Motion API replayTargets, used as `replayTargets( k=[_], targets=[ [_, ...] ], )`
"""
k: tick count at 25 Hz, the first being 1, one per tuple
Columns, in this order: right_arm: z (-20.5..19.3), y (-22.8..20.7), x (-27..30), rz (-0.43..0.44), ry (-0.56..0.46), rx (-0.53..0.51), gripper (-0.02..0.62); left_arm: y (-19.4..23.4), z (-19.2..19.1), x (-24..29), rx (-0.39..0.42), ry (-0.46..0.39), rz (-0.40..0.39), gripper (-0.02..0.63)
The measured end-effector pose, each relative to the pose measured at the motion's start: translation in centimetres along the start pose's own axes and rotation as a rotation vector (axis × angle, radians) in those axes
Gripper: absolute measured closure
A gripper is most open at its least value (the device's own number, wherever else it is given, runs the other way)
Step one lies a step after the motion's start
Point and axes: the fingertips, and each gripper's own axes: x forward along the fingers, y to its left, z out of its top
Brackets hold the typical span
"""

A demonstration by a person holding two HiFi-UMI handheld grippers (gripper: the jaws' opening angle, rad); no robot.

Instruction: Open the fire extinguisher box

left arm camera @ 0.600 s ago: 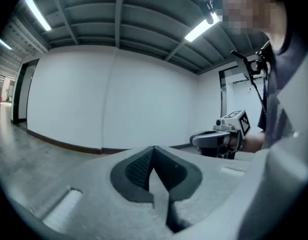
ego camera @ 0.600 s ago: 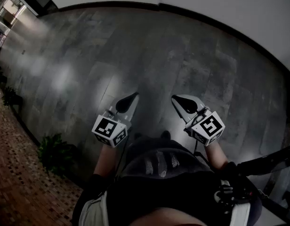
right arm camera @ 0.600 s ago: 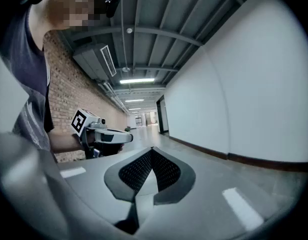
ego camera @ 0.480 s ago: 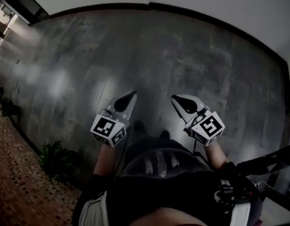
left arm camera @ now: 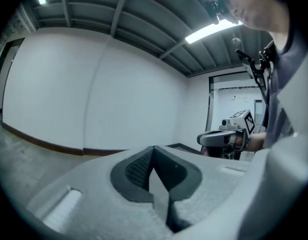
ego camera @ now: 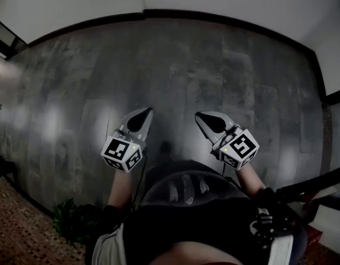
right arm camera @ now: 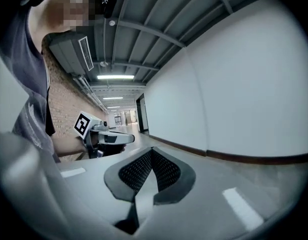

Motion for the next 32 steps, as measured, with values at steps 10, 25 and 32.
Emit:
replayTargets(
  k=[10, 25, 32],
  targets=[
    [2.8, -1.1, 6.9, -0.134, 0.009, -0.087, 0.594, 8.8, 2.1, 4.4, 0.005, -0.03, -0.154, 0.606],
    [2.6, -19.0, -7.2, -0.47, -0.13, 0.08, 0.594, -7.5, 6.0, 25.4, 0.155, 0.085, -0.562, 0.606],
    [2.8, -26.8, -17.6, -0.575, -0.181, 0.09, 0.594, -17.8, 8.6, 34.5, 0.25, 0.086, -0.693, 0.606]
  ],
)
